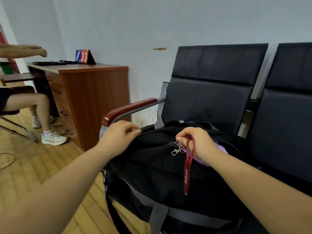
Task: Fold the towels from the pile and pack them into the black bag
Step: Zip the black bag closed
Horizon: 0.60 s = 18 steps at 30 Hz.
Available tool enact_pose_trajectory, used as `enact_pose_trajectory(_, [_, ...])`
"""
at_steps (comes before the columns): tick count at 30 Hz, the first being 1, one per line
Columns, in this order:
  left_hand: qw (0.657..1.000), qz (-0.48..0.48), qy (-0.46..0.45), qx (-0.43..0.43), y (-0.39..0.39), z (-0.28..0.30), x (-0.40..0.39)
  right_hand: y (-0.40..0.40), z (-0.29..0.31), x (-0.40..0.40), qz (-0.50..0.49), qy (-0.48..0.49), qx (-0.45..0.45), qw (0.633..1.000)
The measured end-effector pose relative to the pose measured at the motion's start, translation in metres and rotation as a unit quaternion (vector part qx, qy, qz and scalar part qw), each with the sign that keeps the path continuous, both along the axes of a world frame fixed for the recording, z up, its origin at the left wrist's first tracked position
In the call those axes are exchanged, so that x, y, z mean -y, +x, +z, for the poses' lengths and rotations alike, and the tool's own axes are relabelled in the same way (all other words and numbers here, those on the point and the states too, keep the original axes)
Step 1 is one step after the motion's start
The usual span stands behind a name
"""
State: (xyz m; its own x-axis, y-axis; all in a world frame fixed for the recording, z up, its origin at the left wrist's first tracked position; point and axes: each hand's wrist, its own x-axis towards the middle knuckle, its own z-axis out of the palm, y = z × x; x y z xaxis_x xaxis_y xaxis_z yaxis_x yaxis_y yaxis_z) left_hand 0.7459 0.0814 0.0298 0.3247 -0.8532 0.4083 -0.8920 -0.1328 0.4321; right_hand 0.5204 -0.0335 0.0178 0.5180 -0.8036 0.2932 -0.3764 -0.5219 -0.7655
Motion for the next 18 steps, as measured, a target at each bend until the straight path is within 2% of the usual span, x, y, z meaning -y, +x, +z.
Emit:
enact_pose_trajectory(2, [0.988, -0.094, 0.046, 0.117, -0.04, 0.01, 0.018, 0.002, 0.004, -0.004, 0.003, -0.015, 0.0, 1.0])
enact_pose_trajectory(4, [0.969, -0.133, 0.1, 0.182, -0.061, 0.006, 0.035, 0.002, 0.009, -0.005, 0.006, -0.03, 0.005, 1.0])
enact_pose_trajectory(8, [0.975, -0.168, 0.065, 0.127, -0.066, -0.002, 0.045, -0.001, 0.017, -0.009, 0.008, -0.053, -0.002, 0.999])
enact_pose_trajectory(11, [0.975, -0.176, 0.031, 0.136, -0.064, -0.005, 0.043, -0.003, 0.014, -0.008, 0.011, -0.019, 0.017, 1.0])
enact_pose_trajectory(15, [0.973, -0.181, 0.009, 0.143, -0.061, -0.002, 0.04, -0.005, 0.01, -0.003, 0.017, -0.029, 0.014, 0.999])
enact_pose_trajectory(18, [0.981, -0.156, 0.015, 0.111, -0.053, 0.002, 0.037, -0.03, 0.008, 0.014, -0.027, -0.034, -0.008, 0.999])
